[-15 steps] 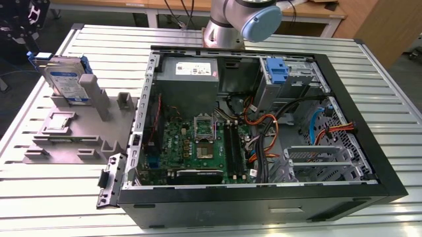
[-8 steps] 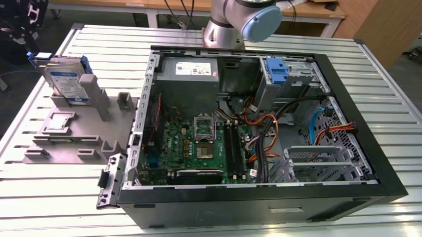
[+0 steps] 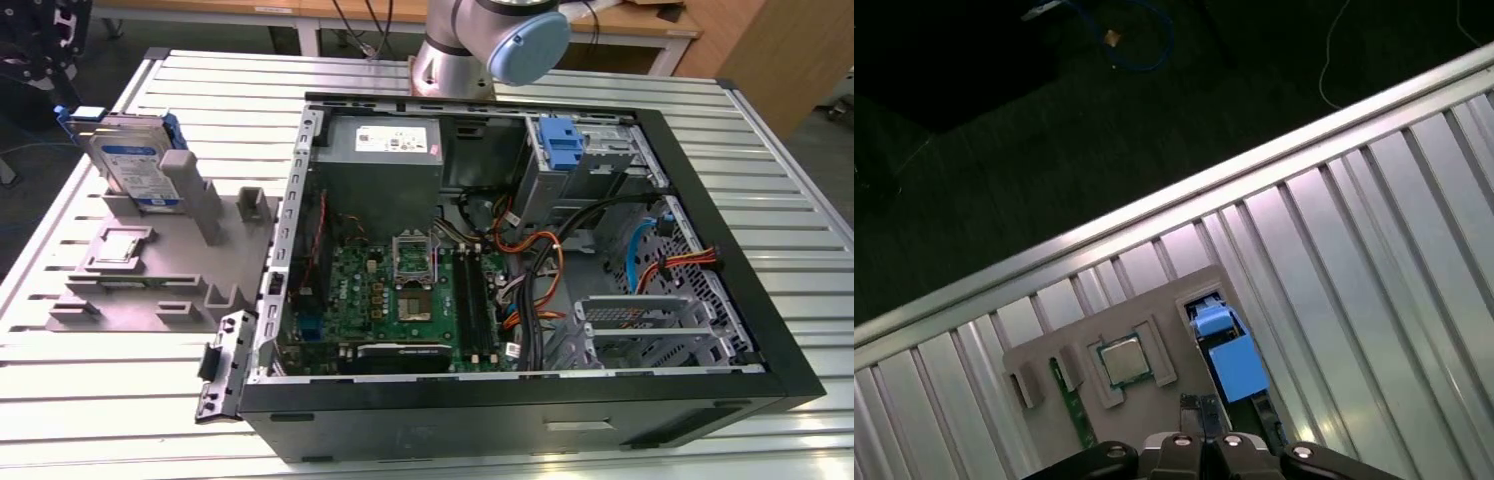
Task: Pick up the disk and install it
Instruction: 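Pick up the disk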
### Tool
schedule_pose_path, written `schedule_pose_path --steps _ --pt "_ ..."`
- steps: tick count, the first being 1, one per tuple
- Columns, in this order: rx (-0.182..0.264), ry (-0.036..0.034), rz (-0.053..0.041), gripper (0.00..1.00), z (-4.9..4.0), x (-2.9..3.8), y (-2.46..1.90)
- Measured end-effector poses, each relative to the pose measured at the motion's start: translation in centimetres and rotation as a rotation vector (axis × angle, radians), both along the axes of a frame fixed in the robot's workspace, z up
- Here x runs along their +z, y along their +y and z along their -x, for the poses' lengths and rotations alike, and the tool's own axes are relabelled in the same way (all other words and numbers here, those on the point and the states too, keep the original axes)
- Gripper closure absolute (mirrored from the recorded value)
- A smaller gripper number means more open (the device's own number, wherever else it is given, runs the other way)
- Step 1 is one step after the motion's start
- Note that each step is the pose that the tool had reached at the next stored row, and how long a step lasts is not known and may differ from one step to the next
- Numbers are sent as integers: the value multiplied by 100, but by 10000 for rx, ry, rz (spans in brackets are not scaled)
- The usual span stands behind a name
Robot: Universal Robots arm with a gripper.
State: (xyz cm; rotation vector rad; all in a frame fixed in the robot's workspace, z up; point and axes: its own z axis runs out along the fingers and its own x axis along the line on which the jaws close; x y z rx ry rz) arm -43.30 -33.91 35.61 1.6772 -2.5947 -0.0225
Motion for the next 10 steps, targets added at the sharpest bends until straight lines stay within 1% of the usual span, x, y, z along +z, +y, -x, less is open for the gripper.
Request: schedule_pose_path --steps 4,6,10 --pt "492 0 -1 90 0 0 0" --pt "561 0 0 90 0 0 0" --pt "564 0 0 90 0 0 0"
